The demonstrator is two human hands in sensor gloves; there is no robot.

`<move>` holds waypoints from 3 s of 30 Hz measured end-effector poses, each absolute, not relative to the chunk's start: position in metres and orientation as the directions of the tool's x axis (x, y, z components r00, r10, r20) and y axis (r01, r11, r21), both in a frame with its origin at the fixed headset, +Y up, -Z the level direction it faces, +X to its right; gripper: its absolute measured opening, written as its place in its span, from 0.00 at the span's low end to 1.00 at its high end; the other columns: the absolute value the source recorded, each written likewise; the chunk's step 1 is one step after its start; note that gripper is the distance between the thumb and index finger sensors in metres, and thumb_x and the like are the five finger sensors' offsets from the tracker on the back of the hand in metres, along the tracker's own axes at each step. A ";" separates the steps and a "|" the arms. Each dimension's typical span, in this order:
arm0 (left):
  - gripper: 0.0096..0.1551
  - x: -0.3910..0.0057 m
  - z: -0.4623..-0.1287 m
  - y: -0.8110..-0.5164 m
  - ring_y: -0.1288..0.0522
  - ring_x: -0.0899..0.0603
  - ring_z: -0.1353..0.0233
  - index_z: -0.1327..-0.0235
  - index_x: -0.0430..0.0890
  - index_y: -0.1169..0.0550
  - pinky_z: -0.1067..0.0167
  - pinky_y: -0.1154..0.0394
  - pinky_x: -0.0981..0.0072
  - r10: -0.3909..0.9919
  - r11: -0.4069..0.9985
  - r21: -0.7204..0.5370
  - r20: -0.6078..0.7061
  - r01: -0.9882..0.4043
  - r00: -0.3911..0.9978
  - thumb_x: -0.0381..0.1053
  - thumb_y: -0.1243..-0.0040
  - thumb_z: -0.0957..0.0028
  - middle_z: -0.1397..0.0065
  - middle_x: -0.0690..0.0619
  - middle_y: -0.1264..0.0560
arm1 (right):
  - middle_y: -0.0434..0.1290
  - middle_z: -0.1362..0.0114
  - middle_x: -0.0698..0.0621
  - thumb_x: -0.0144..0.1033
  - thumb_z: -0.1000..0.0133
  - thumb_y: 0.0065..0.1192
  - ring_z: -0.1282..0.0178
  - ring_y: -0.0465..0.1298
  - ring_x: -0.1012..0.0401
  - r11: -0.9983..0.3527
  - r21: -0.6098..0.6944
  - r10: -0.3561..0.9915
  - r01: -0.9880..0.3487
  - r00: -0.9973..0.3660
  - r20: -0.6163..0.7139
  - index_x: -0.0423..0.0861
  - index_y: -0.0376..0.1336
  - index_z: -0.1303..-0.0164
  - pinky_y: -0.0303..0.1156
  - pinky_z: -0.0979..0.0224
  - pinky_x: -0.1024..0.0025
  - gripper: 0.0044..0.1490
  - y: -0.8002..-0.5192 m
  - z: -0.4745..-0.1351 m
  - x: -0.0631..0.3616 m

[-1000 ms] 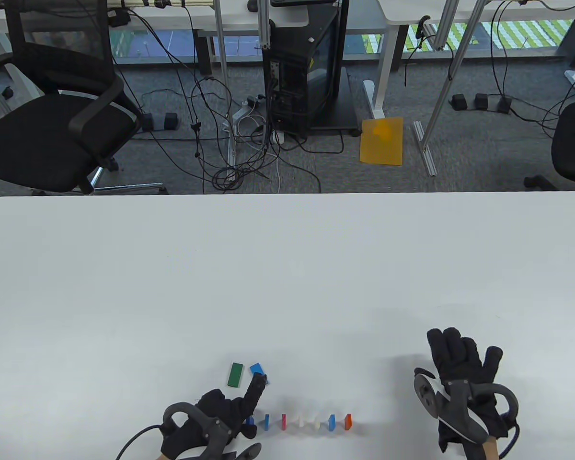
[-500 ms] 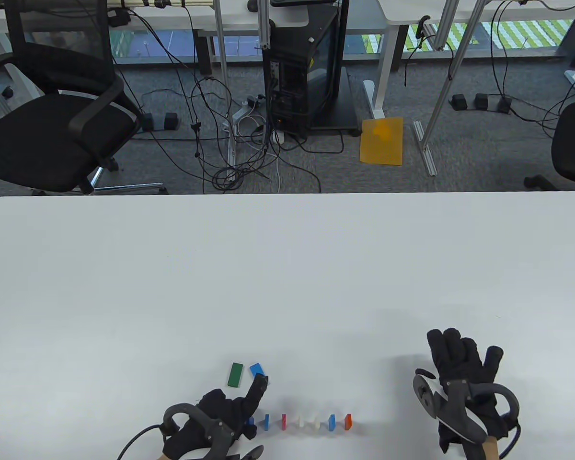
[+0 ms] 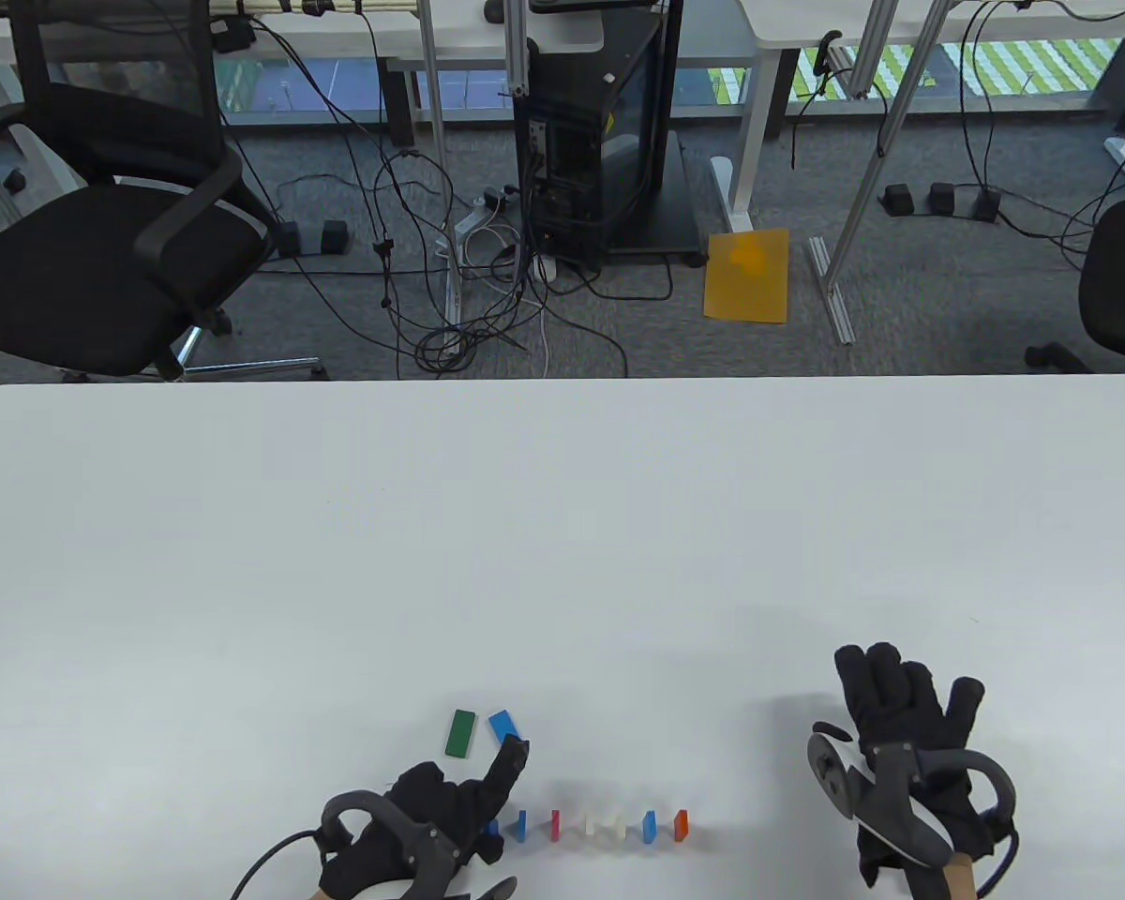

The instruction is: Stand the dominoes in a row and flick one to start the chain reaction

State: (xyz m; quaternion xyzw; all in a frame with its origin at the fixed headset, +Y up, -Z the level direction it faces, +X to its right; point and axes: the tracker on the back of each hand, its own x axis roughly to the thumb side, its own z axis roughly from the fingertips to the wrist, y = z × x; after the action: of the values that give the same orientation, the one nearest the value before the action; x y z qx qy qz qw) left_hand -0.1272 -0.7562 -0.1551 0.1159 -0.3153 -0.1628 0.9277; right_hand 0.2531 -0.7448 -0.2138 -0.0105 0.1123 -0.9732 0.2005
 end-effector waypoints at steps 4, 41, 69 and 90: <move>0.57 -0.128 -0.156 -0.756 0.20 0.73 0.78 0.26 0.46 0.37 0.48 0.17 0.75 -0.374 0.921 0.316 0.546 0.229 0.750 0.71 0.46 0.70 0.49 0.74 0.15 | 0.61 0.18 0.39 0.62 0.59 0.48 0.24 0.72 0.41 -0.894 -0.221 -0.394 0.390 -0.919 -0.025 0.46 0.48 0.21 0.57 0.30 0.24 0.56 -0.745 -0.214 0.253; 0.56 -0.128 -0.154 -0.755 0.16 0.72 0.71 0.25 0.47 0.38 0.45 0.18 0.72 -0.390 0.913 0.329 0.530 0.242 0.753 0.72 0.47 0.69 0.47 0.74 0.15 | 0.61 0.18 0.40 0.62 0.59 0.48 0.24 0.72 0.41 -0.890 -0.211 -0.410 0.404 -0.912 -0.018 0.46 0.49 0.21 0.57 0.31 0.24 0.56 -0.746 -0.214 0.252; 0.37 -0.163 -0.184 -0.743 0.14 0.61 0.39 0.37 0.67 0.27 0.30 0.24 0.58 -0.306 0.938 0.275 0.379 0.210 0.873 0.71 0.55 0.63 0.42 0.73 0.16 | 0.61 0.18 0.40 0.62 0.59 0.48 0.23 0.71 0.41 -0.888 -0.205 -0.414 0.411 -0.910 -0.030 0.46 0.49 0.21 0.57 0.30 0.24 0.56 -0.745 -0.214 0.254; 0.38 -0.128 -0.258 -0.774 0.11 0.62 0.56 0.45 0.65 0.22 0.41 0.18 0.58 -0.492 0.866 0.016 0.213 0.500 0.844 0.77 0.51 0.67 0.48 0.68 0.13 | 0.61 0.18 0.40 0.61 0.59 0.48 0.23 0.71 0.41 -0.877 -0.213 -0.429 0.430 -0.902 -0.053 0.46 0.49 0.21 0.56 0.30 0.24 0.56 -0.744 -0.213 0.256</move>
State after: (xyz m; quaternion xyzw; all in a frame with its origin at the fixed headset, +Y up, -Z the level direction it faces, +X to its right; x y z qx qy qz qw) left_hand -0.1280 -0.7740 -0.2585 -0.0198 -0.1055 -0.2582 0.9601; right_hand 0.2563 -0.7437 -0.2131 0.0020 0.1105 -0.9689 0.2215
